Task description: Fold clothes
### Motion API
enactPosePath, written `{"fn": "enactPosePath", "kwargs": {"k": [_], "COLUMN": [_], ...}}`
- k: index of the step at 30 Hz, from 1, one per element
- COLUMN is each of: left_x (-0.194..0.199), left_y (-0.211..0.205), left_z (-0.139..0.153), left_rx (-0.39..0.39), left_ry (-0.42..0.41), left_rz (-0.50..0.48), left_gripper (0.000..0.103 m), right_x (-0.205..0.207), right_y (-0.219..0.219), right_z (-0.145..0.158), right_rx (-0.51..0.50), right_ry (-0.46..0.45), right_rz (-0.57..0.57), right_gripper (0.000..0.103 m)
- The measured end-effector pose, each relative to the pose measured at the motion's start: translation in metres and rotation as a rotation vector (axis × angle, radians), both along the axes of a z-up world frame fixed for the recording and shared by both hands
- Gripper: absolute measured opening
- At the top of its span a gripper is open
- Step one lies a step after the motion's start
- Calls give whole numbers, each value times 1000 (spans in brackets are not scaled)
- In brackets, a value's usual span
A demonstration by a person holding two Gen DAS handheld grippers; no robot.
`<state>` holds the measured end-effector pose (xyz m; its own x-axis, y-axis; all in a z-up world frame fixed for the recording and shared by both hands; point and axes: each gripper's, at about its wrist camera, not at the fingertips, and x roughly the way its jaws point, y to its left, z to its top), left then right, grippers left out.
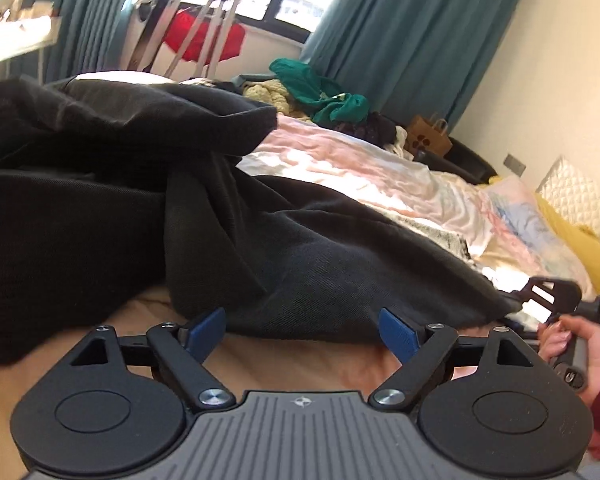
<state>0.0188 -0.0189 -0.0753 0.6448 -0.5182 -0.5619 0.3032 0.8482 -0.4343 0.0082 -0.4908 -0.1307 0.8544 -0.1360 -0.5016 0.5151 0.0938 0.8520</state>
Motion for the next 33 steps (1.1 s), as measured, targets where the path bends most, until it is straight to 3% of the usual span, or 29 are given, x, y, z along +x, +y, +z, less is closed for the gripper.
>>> {"fn": "enactPosePath", "kwargs": {"k": [2, 3, 8, 14, 19, 27, 33], "left_x": [0, 1, 8, 17, 22, 23, 25], "left_y": [13, 16, 13, 15, 22, 41, 47], "left_z": [-1, -2, -3, -10, -12, -8, -6], "left_rx": [-92, -99, 13, 31, 13, -61, -94], "left_ry": [63, 76, 72, 137, 194, 247, 292], "left_rz": [62, 96, 189, 257, 314, 399, 418], "left_gripper": [93, 94, 94, 94, 94, 94, 96], "right_x": [-3, -4, -7, -2, 7, 18, 24], "right_y": [0, 0, 1, -2, 0, -12, -10], "right_z": [-2, -2, -7, -11, -4, 5, 28], "right_rx": [43, 65, 114, 99, 6, -149, -329], "right_ry": [-33, -49, -60, -62, -19, 46, 68], "right_rz": [0, 0, 0, -4, 7, 4, -12], "right_gripper": [43, 43, 43, 43, 39, 9, 7]}}
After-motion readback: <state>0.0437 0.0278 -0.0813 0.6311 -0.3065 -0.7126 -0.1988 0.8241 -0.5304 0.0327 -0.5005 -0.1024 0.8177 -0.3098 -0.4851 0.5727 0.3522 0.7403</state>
